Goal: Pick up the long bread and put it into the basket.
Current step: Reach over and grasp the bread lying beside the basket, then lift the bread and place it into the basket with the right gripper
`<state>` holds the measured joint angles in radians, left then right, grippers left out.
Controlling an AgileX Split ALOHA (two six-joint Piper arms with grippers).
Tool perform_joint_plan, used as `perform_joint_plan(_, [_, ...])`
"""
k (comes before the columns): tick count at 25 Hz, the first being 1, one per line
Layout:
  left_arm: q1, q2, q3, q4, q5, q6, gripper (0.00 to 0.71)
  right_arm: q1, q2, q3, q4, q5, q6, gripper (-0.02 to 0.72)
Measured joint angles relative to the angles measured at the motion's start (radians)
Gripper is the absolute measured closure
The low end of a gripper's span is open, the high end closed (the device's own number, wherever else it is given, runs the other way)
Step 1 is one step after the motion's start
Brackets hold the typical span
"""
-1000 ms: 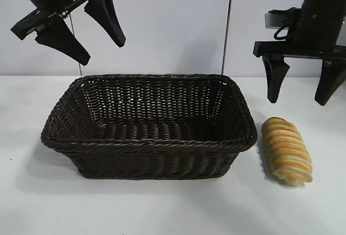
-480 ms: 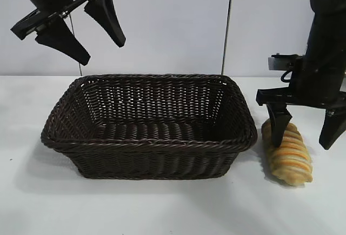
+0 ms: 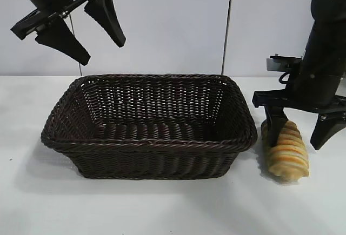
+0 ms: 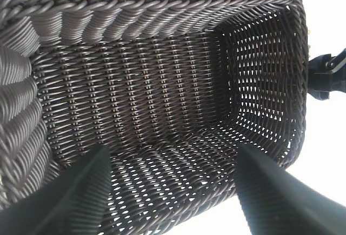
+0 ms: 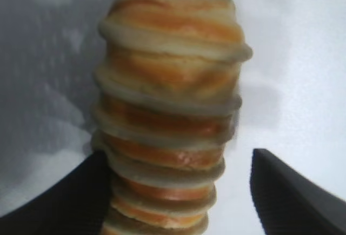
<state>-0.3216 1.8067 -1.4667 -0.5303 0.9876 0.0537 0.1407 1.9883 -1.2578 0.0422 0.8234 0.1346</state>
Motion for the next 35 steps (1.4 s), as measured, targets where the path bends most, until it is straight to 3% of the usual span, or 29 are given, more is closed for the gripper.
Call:
perform_joint_plan(4, [0.000, 0.000, 0.000, 0.000, 0.000, 0.000, 0.231, 0.000, 0.000, 0.000, -0.001, -0.001, 0.000, 0.475])
perform_joint_plan(10, [0.000, 0.000, 0.000, 0.000, 0.000, 0.000, 0.231, 0.000, 0.000, 0.000, -0.001, -0.002, 0.000, 0.573])
perform_joint_plan(18, [0.000, 0.000, 0.000, 0.000, -0.003, 0.000, 0.232, 0.000, -0.033, -0.002, -0.007, 0.022, 0.000, 0.587])
perform_joint_plan(35, [0.000, 0.000, 0.000, 0.000, -0.004, 0.000, 0.232, 0.000, -0.117, -0.366, -0.004, 0.387, -0.021, 0.587])
